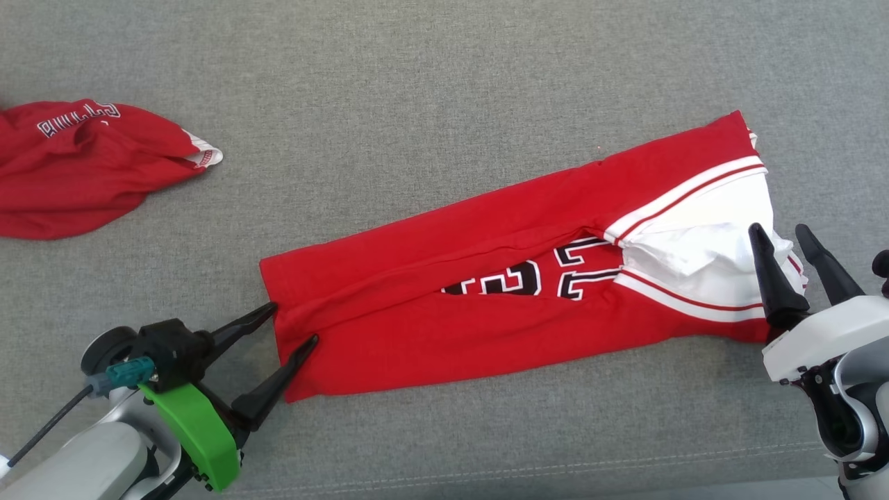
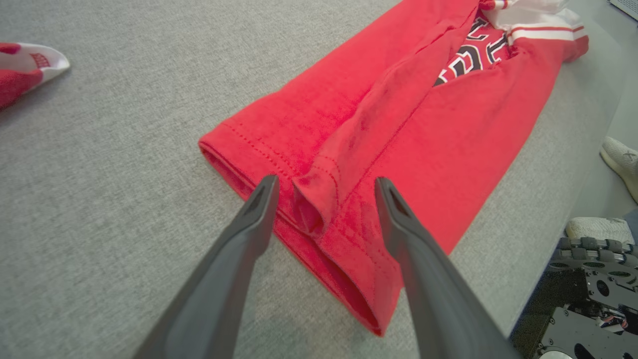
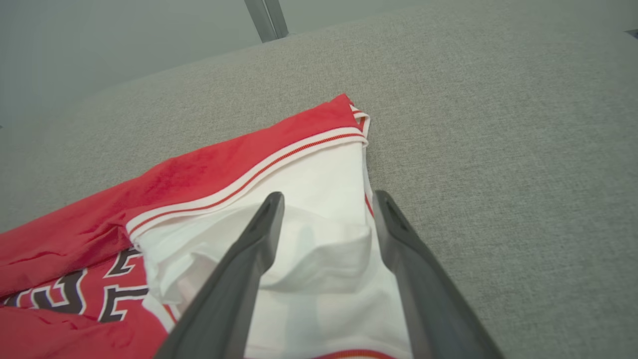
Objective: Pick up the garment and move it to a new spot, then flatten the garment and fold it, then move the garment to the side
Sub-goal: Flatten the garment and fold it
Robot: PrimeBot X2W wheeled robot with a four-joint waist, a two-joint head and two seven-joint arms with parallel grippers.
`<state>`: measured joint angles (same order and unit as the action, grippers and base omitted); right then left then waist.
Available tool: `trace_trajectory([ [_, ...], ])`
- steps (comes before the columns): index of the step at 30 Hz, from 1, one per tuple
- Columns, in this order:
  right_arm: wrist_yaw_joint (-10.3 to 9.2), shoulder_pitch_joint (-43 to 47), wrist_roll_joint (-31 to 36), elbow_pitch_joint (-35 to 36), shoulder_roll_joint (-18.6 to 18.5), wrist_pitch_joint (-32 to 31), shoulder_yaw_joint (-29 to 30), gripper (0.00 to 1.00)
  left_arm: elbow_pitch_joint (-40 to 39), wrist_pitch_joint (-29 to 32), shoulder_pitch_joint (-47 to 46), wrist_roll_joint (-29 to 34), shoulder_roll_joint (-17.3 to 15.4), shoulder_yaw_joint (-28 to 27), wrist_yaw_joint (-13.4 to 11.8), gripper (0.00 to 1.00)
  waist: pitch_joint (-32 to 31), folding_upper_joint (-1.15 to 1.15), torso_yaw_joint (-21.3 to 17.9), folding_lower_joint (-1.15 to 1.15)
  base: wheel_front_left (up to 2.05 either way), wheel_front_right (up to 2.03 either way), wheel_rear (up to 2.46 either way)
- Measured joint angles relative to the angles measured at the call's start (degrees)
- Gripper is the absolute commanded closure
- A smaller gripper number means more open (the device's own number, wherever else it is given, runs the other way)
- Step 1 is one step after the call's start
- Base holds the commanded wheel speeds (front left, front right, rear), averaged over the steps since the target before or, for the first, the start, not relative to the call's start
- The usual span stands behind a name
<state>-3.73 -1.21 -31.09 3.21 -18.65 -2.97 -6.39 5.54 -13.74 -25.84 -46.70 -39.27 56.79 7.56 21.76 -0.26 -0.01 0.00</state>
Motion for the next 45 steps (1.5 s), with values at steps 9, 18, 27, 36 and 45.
trace_trajectory([
  [9,0.00,-0.6,-0.1,-0.4,-0.7,0.4,1.1,0.00,1.5,-0.5,0.1,0.0,-1.8,-4.6,-0.4,0.00,-0.2,0.00,-0.6,0.00,0.00,0.00,0.00],
  [18,-0.43,-3.8,-1.4,-5.9,-1.7,-2.4,2.7,0.00,-1.3,-0.7,1.1,-1.0,0.4,-16.8,-8.0,0.00,0.3,0.00,0.4,0.00,0.00,0.00,0.00],
  [27,-0.41,-7.2,-4.0,-11.4,-1.8,-7.1,2.1,0.00,-4.8,-0.7,2.2,1.4,3.0,-23.7,-11.7,0.00,0.9,0.00,3.4,0.00,0.00,0.00,0.00],
  [36,-0.14,-9.6,-8.3,-16.6,-3.2,-12.7,3.0,0.78,-6.0,-0.7,7.6,2.1,5.1,-29.2,-12.3,0.00,1.2,0.00,7.1,0.00,0.00,0.00,0.00],
  [45,2.22,-10.4,-21.2,-17.7,-1.1,-19.9,9.6,1.00,-6.8,-0.7,11.9,2.8,7.1,-34.5,-12.4,0.00,-0.5,0.00,7.2,0.00,0.00,0.00,0.00],
])
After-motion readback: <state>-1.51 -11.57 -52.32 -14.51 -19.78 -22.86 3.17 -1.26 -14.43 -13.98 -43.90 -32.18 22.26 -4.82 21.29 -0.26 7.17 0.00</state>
